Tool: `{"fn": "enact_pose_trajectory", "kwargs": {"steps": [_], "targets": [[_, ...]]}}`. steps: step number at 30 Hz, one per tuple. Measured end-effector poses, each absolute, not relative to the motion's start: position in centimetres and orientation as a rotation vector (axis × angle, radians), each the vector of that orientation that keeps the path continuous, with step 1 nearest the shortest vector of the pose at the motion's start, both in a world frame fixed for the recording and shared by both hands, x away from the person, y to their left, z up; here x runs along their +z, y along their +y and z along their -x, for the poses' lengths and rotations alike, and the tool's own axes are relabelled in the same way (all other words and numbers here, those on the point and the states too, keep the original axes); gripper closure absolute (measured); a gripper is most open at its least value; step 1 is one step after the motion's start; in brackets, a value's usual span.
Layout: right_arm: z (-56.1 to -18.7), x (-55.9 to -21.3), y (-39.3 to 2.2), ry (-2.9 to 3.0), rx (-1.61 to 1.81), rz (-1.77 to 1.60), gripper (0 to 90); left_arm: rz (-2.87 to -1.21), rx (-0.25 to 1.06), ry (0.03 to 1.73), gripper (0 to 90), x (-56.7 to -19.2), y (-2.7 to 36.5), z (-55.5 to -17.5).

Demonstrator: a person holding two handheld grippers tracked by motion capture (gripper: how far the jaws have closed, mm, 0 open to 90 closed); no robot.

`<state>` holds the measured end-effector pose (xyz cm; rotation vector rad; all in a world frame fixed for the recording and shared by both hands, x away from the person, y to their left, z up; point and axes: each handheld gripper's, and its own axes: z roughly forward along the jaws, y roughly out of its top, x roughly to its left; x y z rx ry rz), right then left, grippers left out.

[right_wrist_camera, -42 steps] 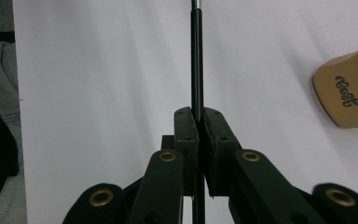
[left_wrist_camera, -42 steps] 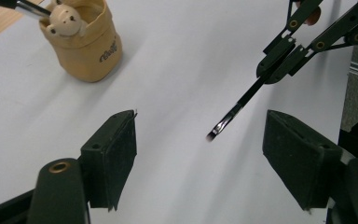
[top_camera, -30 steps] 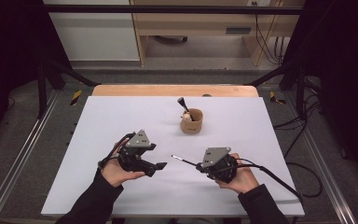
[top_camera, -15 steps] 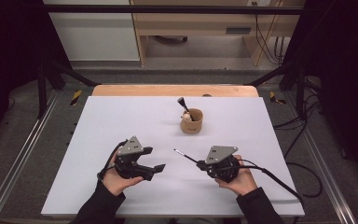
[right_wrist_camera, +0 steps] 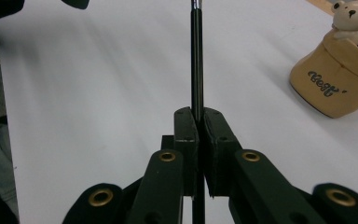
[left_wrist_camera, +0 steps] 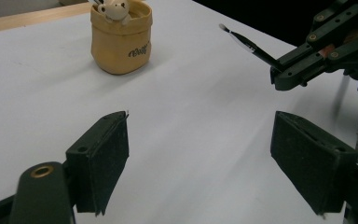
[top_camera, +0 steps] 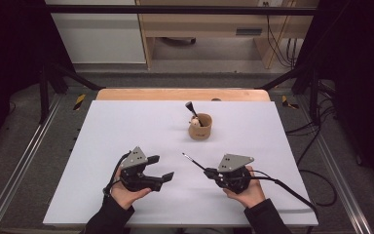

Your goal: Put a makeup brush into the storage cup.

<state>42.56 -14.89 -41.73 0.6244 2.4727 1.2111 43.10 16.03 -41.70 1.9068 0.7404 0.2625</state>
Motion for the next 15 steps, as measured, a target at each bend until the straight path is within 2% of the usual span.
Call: {"fn": "enact_pose_trajectory", "kwargs": {"steps": [15], "targets": [[-42.6,-42.26,-14.68,2.429,1.297,-0.682,85.2,-1.827,0.245,0.724,17.0,-41.86,15.02,-42.92]]}}
